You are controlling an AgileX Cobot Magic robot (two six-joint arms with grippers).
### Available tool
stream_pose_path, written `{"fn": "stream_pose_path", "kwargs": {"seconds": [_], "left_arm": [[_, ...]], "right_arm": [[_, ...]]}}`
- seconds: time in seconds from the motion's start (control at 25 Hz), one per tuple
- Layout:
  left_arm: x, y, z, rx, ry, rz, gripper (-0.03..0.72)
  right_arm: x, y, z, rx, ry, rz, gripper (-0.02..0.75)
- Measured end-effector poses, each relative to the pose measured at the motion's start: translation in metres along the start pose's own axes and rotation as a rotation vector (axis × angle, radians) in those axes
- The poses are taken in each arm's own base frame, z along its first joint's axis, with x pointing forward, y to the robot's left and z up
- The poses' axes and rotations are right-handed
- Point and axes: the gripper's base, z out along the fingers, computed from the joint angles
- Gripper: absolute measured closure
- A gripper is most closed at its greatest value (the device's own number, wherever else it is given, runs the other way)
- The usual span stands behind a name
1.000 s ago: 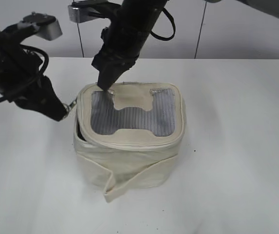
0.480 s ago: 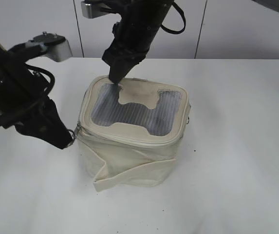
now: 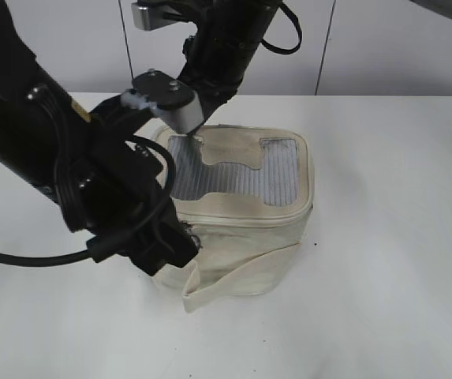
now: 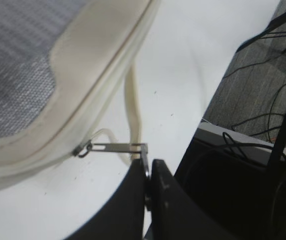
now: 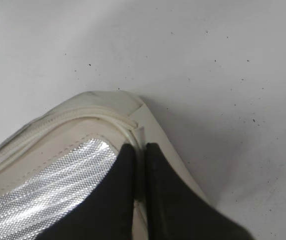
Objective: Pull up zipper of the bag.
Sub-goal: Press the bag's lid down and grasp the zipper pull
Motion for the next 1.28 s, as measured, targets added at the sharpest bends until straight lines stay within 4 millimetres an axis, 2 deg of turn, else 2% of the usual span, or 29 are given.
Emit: {"fn": "stream_pose_path", "kwargs": {"seconds": [0.36,0.6,1.08,1.2,1.28], "left_arm": [[-0.016,-0.024,0.011,-0.023,-0.131,0.022,0.691],[-0.019,-0.025,0.017,-0.011,-0.142,-0.005,0.691],[-0.021,-0.026,0.018,-0.005,-0.172,-0.03,0.689],[-0.021,-0.027,0.018,-0.001,-0.161,-0.021,0.639],[-0.019,-0.03,0.015,0.006,-0.153,-0.007,0.559]], "right_arm": [[0.0,0.0,0.0,0.002,0.001,-0.002,0.708],[0.0,0.0,0.0,0.004,0.002,-0.003,0.708],[0.001,-0.002,-0.001,0.011,0.003,-0.001,0.708],[0.001,-0.002,-0.001,0.013,0.004,-0.002,0.708],[0.001,-0.003,-0.001,0.017,0.004,0.004,0.708]]}}
